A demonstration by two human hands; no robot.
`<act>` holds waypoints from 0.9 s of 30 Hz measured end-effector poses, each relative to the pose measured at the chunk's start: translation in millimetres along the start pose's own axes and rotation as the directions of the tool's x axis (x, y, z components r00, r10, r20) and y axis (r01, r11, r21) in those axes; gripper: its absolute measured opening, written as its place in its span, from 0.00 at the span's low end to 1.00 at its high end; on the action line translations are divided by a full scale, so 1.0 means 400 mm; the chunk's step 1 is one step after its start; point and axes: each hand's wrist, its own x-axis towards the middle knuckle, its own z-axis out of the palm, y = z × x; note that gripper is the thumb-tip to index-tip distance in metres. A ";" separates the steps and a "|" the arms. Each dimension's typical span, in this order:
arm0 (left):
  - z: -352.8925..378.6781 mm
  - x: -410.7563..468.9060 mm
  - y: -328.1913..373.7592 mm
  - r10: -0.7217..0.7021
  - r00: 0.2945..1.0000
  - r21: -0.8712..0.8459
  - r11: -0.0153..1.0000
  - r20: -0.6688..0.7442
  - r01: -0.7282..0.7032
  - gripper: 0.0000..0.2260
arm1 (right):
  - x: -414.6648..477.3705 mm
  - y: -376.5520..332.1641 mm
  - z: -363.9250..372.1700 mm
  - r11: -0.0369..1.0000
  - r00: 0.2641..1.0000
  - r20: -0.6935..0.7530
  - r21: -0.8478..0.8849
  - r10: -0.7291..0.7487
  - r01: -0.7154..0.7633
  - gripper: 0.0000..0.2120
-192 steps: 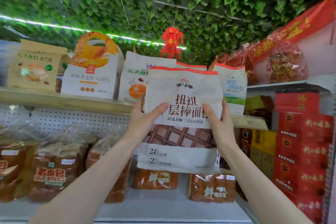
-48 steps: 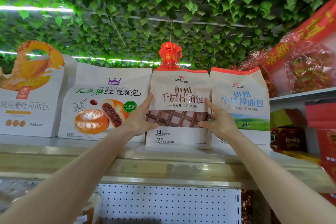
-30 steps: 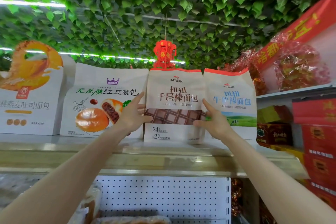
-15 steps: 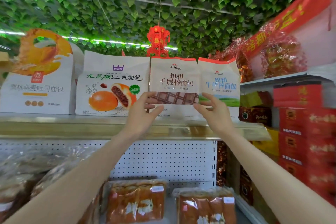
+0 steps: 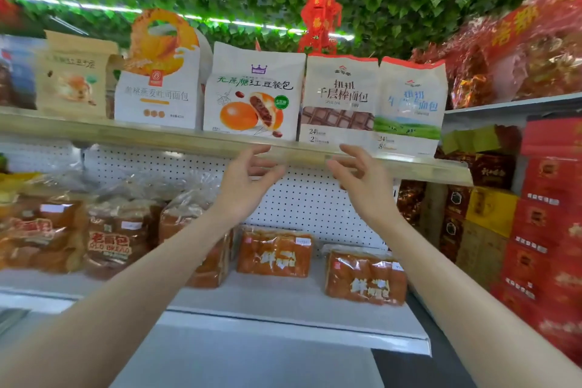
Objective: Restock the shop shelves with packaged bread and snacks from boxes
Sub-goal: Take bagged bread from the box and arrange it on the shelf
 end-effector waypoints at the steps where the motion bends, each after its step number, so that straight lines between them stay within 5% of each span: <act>1: -0.016 -0.034 0.000 -0.025 1.000 0.005 1.000 -0.004 0.026 0.21 | -0.028 -0.002 0.015 1.000 1.000 0.009 0.016 0.013 -0.013 0.22; 16: -0.331 -0.430 -0.139 -0.301 0.953 0.088 0.949 -0.047 0.304 0.18 | -0.378 -0.025 0.374 0.970 0.965 0.189 0.126 0.181 -0.206 0.15; 27: -0.583 -0.730 -0.597 -0.608 0.793 0.121 0.790 0.030 0.601 0.17 | -0.722 0.148 0.848 0.839 0.804 0.279 -0.011 0.526 -0.545 0.20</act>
